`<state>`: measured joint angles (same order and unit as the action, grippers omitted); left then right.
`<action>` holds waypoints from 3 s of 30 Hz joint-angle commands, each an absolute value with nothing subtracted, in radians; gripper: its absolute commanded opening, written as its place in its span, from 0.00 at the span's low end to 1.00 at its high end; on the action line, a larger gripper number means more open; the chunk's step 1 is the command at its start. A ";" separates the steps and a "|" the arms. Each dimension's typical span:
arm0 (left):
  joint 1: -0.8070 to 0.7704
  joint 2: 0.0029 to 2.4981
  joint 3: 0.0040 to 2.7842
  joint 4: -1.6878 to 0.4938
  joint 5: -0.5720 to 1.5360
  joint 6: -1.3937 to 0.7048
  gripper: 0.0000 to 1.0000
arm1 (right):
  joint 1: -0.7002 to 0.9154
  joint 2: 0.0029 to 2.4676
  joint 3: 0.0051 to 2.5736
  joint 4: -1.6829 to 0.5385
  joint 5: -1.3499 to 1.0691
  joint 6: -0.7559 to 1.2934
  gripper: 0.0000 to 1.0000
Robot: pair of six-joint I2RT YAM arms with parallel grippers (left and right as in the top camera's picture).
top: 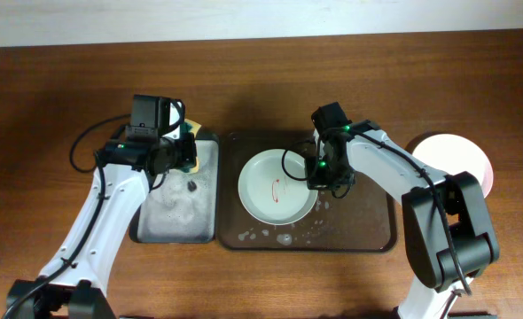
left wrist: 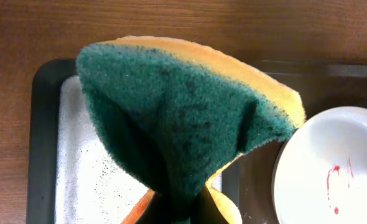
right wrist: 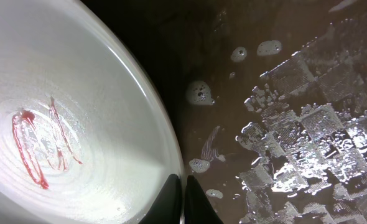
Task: Clean dirty plates on tray and stack at the side
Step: 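Scrub the light green plate with the sponge in the left gripper, then lift the light green plate with the right gripper and stack it on the pile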
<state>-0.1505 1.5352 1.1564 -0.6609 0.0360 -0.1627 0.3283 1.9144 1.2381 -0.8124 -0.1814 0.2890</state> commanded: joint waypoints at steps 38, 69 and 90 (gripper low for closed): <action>-0.551 1.905 1.198 -0.532 0.143 -0.601 0.00 | 0.340 1.923 1.234 -0.684 -0.179 0.297 0.35; -0.565 1.822 1.167 -0.564 0.108 -0.974 0.00 | 0.340 1.923 1.190 -0.693 -0.348 0.331 0.04; -0.548 1.640 1.181 -0.703 -0.072 -0.552 0.00 | 0.340 1.923 1.187 -0.702 -0.343 0.331 0.04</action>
<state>-0.5491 1.6501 1.1770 -0.6952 -0.0551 -0.5709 0.3420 1.9182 1.1927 -0.6922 -0.3607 0.3332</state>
